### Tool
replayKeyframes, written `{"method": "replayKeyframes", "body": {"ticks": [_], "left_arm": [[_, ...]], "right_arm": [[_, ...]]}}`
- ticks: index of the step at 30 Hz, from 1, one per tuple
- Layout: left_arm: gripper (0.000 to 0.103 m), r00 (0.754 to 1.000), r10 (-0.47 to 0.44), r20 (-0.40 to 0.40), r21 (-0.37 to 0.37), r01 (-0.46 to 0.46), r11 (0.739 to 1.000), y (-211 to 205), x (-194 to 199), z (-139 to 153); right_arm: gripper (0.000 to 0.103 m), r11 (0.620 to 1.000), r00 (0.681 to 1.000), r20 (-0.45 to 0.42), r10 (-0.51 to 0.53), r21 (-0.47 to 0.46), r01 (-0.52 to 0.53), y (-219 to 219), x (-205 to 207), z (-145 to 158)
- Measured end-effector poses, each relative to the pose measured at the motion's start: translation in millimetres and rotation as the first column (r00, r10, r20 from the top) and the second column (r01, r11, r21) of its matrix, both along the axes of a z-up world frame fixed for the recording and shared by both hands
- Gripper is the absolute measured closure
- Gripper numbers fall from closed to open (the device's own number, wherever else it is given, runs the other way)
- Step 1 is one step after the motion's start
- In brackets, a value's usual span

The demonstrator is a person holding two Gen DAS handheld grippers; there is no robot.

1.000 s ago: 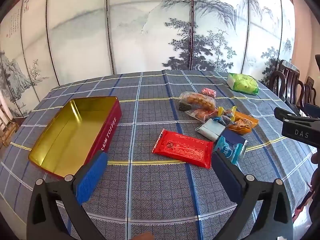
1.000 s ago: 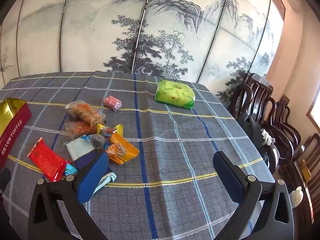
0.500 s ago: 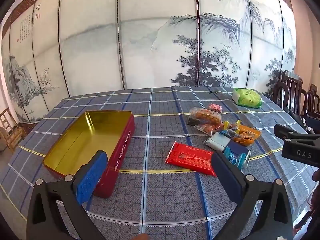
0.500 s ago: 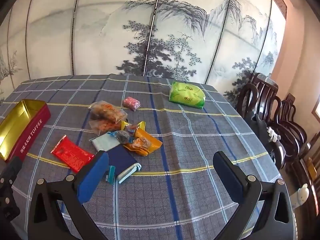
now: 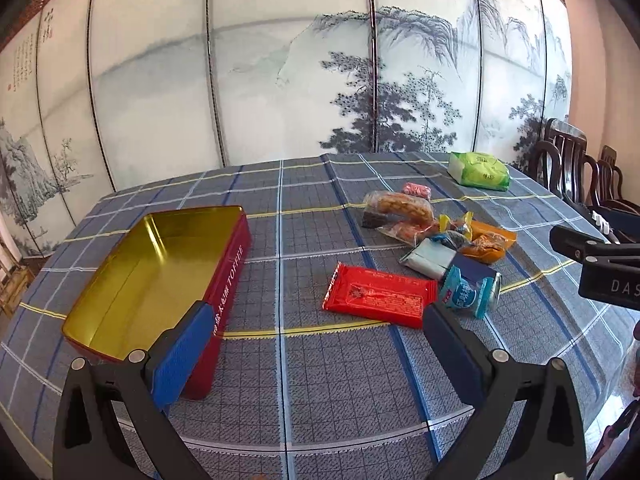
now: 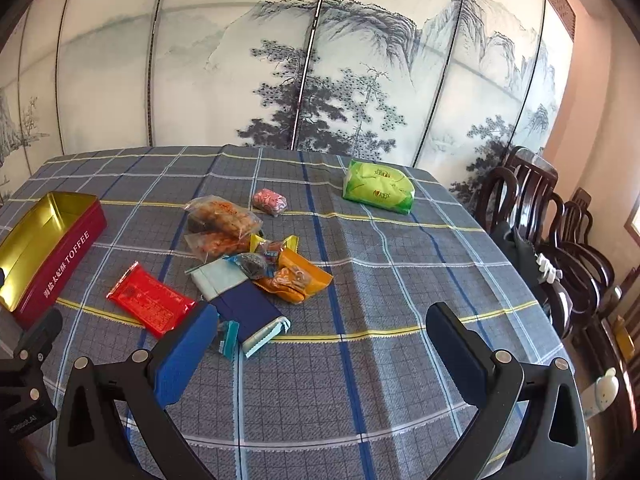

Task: Organize snacks
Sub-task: 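Move the left tool toward the red wrapped snack bar on the table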

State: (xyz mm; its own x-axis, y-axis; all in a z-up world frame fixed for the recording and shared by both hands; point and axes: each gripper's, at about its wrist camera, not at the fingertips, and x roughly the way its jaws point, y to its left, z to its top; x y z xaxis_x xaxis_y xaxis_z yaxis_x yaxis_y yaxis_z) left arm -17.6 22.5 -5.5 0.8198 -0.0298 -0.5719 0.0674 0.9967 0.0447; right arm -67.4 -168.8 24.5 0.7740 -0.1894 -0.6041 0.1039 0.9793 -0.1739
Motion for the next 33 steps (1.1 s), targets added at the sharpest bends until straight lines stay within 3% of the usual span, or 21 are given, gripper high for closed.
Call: {"method": "replayKeyframes", "body": {"ticks": [17, 33], "left_arm": [[0.000, 0.997, 0.028, -0.071, 0.095, -0.021, 0.995, -21.3, 40.9, -15.6], [0.000, 0.994, 0.021, -0.108, 0.076, -0.013, 0.997, -32.5, 55.6, -26.2]], "right_arm": [[0.000, 0.992, 0.996, -0.086, -0.014, 0.127, 0.025, -25.0, 5.5, -45.7], [0.000, 0.987, 0.992, -0.121, -0.028, 0.152, 0.047, -34.0, 15.2, -59.5]]}}
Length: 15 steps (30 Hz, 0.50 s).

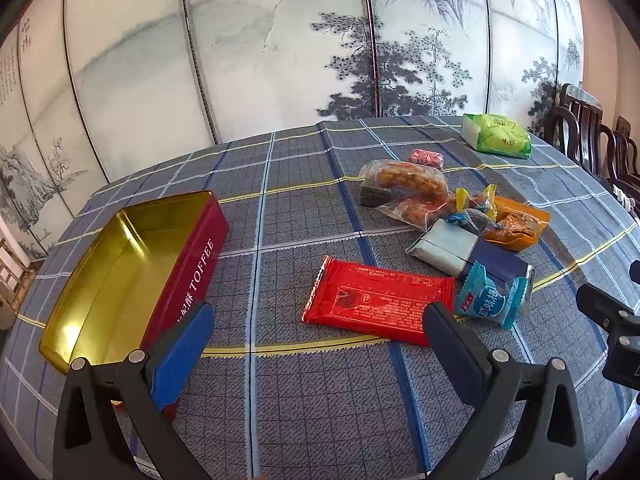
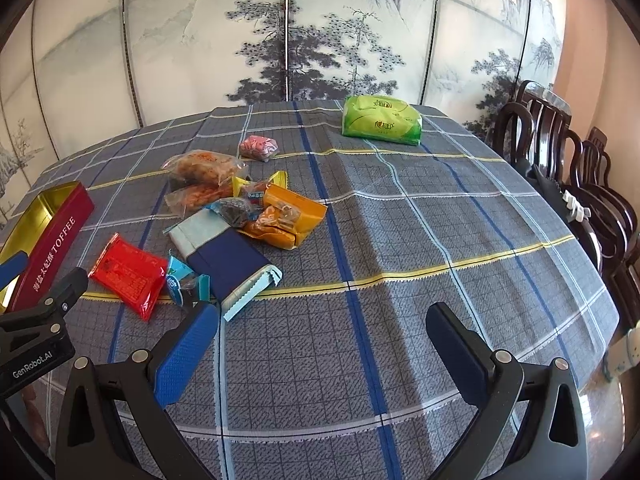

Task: Organize snacks
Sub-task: 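Move the left tool toward the red wrapped snack bar on the table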

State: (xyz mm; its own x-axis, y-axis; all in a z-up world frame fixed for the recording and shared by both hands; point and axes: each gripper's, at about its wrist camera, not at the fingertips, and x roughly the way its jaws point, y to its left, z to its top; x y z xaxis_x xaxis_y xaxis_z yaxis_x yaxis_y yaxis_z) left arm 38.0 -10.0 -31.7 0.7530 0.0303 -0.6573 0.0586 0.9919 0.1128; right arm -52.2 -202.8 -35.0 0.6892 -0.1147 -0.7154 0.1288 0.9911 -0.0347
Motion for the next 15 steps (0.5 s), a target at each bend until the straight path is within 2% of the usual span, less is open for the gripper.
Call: {"method": "replayKeyframes", "body": {"ticks": [15], "left_arm": [[0.000, 0.999, -0.009, -0.047, -0.013, 0.008, 1.000, 8.0, 11.7, -14.2]], "right_arm": [[0.000, 1.000, 1.000, -0.029, 0.008, 0.021, -0.007, -0.5, 6.5, -13.4]]}}
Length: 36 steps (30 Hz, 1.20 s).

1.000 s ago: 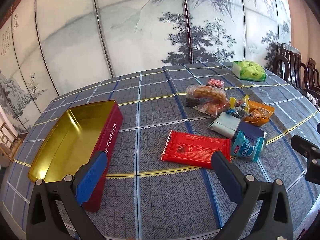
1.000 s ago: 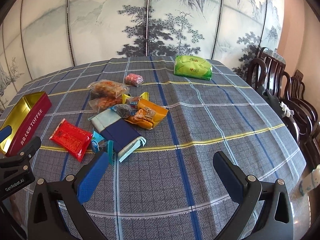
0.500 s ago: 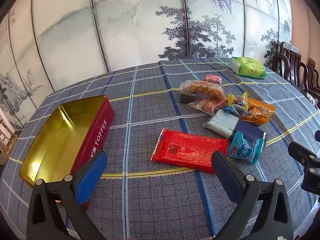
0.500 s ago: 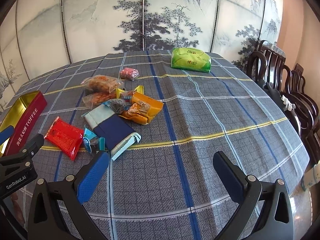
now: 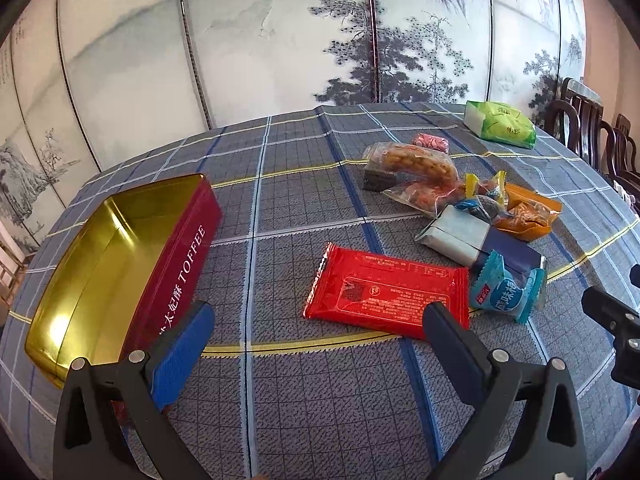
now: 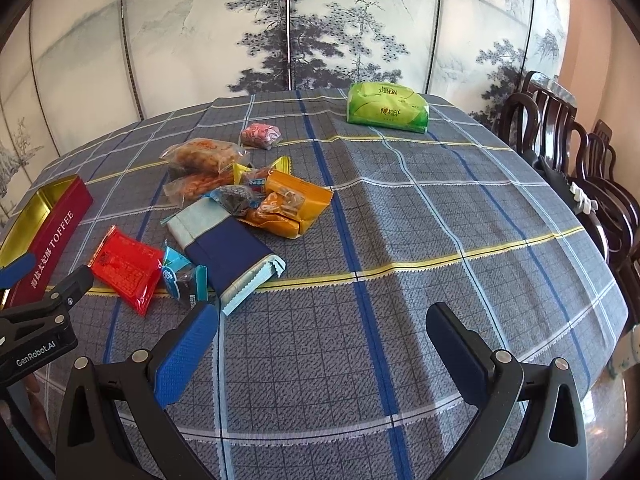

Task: Organize snacks
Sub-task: 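Move the left tool toward the red wrapped snack bar on the table, then grasp the red wrapped snack bar with the left tool and lift it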

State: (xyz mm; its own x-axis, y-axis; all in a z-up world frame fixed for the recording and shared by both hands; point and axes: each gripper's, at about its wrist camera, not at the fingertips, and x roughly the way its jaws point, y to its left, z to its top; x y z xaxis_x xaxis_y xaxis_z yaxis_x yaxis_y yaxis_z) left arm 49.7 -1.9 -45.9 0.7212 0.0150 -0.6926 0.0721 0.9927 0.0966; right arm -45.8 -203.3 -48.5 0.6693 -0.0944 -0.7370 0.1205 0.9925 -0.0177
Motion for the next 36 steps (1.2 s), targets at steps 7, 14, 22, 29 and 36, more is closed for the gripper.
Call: {"method": "replayKeyframes", "body": {"ticks": [7, 14, 22, 29, 36], "left_arm": [[0.000, 0.993, -0.106, -0.048, -0.023, 0.105, 0.994, -10.0, 7.7, -5.7], [0.000, 0.971, -0.223, -0.080, -0.058, 0.219, 0.974, -9.8, 17.1, -3.3], [0.000, 0.923, -0.357, -0.145, -0.159, 0.335, 0.929, 6.5, 35.7, -0.1], [0.000, 0.771, -0.597, -0.219, 0.045, 0.620, 0.784, -14.4, 33.1, 16.5], [0.001, 0.593, -0.728, -0.345, 0.115, 0.796, 0.594, -36.9, 39.0, 4.9]], "right_arm": [[0.000, 1.000, 1.000, -0.016, 0.002, 0.025, -0.001, -4.9, 0.8, -8.5], [0.000, 0.997, 1.000, -0.025, 0.004, 0.075, -0.002, -14.3, 0.9, -10.6], [0.000, 0.993, 0.999, -0.030, 0.031, 0.113, -0.027, -11.6, 1.7, -13.7], [0.000, 0.991, 0.997, -0.028, 0.069, 0.119, -0.066, -6.8, 0.9, -12.8], [0.000, 0.992, 0.996, -0.018, 0.083, 0.097, -0.081, -6.2, -0.5, -9.0]]}}
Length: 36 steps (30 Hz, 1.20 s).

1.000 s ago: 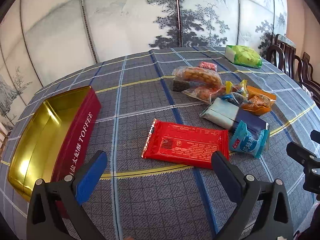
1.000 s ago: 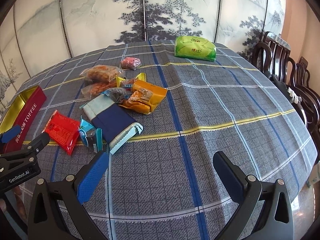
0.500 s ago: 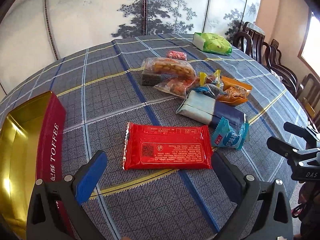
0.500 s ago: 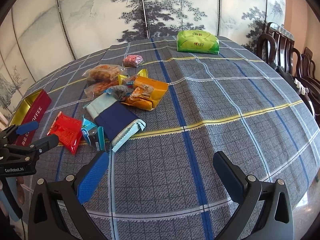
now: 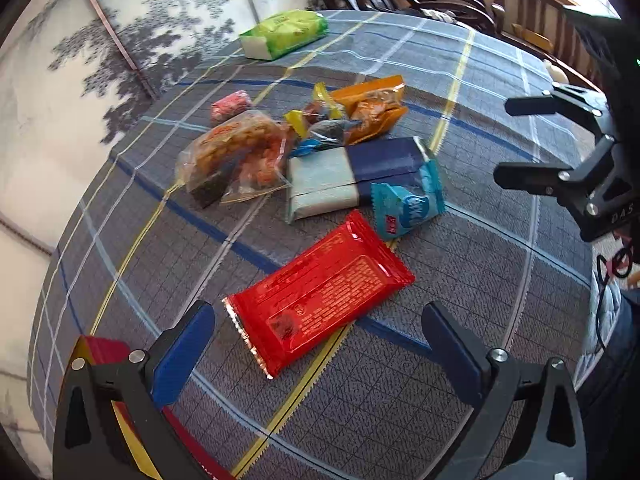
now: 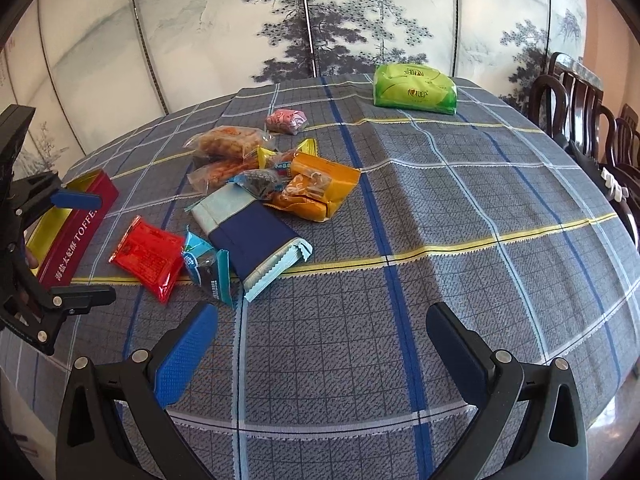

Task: Organize snacks
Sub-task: 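Grasp the red wrapped snack bar with the left tool and lift it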

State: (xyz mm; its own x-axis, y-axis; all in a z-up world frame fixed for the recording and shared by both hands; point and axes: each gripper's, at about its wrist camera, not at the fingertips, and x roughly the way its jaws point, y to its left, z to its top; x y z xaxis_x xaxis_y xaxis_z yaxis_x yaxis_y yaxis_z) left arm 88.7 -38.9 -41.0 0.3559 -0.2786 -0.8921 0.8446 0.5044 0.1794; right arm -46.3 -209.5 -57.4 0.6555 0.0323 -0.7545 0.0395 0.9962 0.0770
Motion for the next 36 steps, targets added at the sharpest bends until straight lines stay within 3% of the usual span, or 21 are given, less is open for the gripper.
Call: {"method": "replayKeyframes", "body": {"ticks": [4, 6, 10, 14, 17, 25, 28, 32, 34, 36], "left_arm": [[0.008, 0.984, -0.168, -0.050, 0.075, 0.172, 0.982, -11.4, 3.6, -4.7], [0.019, 0.971, -0.223, -0.085, 0.079, 0.230, 0.970, -14.4, 10.3, -2.9], [0.025, 0.941, -0.307, -0.144, 0.114, 0.324, 0.939, -17.3, 24.1, -4.4], [0.030, 0.909, -0.383, -0.168, 0.210, 0.412, 0.887, -21.3, 28.6, -17.0], [0.042, 0.881, -0.438, -0.179, 0.256, 0.472, 0.844, -22.1, 27.5, -26.3], [0.051, 0.837, -0.474, -0.275, 0.232, 0.536, 0.812, -27.6, 42.7, -28.7], [0.049, 0.833, -0.453, -0.318, 0.200, 0.526, 0.827, -38.6, 54.9, -33.4], [0.042, 0.850, -0.432, -0.303, 0.174, 0.495, 0.851, -41.3, 59.6, -34.7], [0.048, 0.860, -0.418, -0.292, 0.166, 0.476, 0.863, -42.4, 54.4, -34.3], [0.061, 0.880, -0.391, -0.270, 0.165, 0.442, 0.882, -42.6, 44.6, -31.9]], "right_arm": [[0.000, 1.000, 1.000, -0.009, 0.008, -0.009, -0.008, -5.3, -2.5, 1.4], [0.000, 1.000, 1.000, -0.013, -0.004, -0.010, 0.004, -9.1, -3.8, 2.3], [0.000, 1.000, 1.000, -0.015, -0.015, 0.002, 0.015, -13.8, -5.8, 3.3], [0.000, 1.000, 0.999, -0.031, -0.020, -0.011, 0.020, -16.5, -5.4, 0.9], [0.000, 0.999, 0.999, -0.041, -0.034, -0.014, 0.033, -19.7, -3.6, -2.0], [0.000, 0.998, 0.995, -0.078, -0.057, -0.003, 0.057, -22.7, 6.4, -10.9], [0.000, 0.999, 0.996, -0.073, -0.047, -0.015, 0.046, -16.0, 6.6, -9.4], [0.000, 1.000, 0.997, -0.071, -0.030, -0.011, 0.029, -8.3, 6.5, -6.0], [0.000, 1.000, 0.997, -0.066, -0.025, -0.009, 0.025, -5.6, 5.8, -3.6], [0.000, 1.000, 0.998, -0.058, -0.023, -0.009, 0.022, -3.3, 3.2, -0.3]]}}
